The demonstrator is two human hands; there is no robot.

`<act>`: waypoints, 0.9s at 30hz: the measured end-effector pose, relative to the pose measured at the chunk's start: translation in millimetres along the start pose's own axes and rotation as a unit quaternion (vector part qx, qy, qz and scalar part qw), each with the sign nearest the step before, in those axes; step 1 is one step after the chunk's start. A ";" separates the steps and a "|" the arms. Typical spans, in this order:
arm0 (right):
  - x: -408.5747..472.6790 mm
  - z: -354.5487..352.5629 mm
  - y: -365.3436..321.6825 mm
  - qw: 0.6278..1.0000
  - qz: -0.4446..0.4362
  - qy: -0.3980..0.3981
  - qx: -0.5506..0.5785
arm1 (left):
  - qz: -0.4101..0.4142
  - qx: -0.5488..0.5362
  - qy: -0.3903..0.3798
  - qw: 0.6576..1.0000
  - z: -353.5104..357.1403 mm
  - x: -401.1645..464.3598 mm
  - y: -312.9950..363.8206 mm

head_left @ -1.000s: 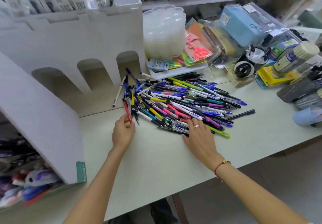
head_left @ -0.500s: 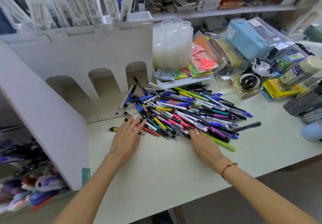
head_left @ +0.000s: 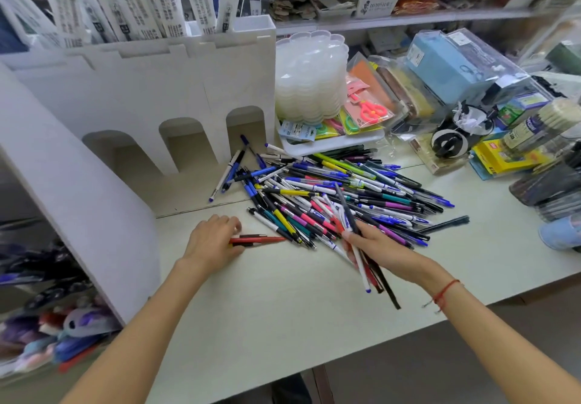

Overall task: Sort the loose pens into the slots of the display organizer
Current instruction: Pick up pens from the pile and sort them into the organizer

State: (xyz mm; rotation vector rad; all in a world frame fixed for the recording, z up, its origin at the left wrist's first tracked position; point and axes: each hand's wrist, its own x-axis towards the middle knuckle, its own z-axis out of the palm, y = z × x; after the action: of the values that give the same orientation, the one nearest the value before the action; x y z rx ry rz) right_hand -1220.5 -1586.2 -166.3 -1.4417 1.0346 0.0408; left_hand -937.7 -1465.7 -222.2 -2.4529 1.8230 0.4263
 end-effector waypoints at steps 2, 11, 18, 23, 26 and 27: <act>12.3 10.3 -8.6 0.991 0.034 0.000 0.130 | 0.024 0.109 -0.014 0.994 -4.2 -4.7 9.5; 32.1 47.5 -35.3 0.932 0.074 -0.023 0.353 | -0.036 0.082 -0.131 0.987 -4.5 -27.6 13.1; 28.5 67.2 -47.2 0.852 0.055 -0.043 0.520 | -0.256 -0.764 -0.152 0.572 -34.7 -42.9 46.5; 32.2 85.2 -60.2 0.865 0.035 -0.022 0.500 | -0.251 -0.831 -0.198 0.455 -55.4 -48.6 69.4; 33.8 87.5 -65.6 0.848 0.021 0.001 0.530 | -0.261 -0.817 -0.189 0.479 -58.5 -48.8 68.4; 33.3 87.1 -67.9 0.833 0.018 0.002 0.554 | -0.271 -0.807 -0.185 0.491 -58.2 -50.3 67.1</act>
State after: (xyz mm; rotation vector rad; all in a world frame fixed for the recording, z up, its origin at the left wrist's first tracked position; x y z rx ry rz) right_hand -1112.8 -1547.7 -150.7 -0.3482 0.8330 -0.4705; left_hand -1003.7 -1451.1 -145.6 -2.5840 -0.1983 3.2350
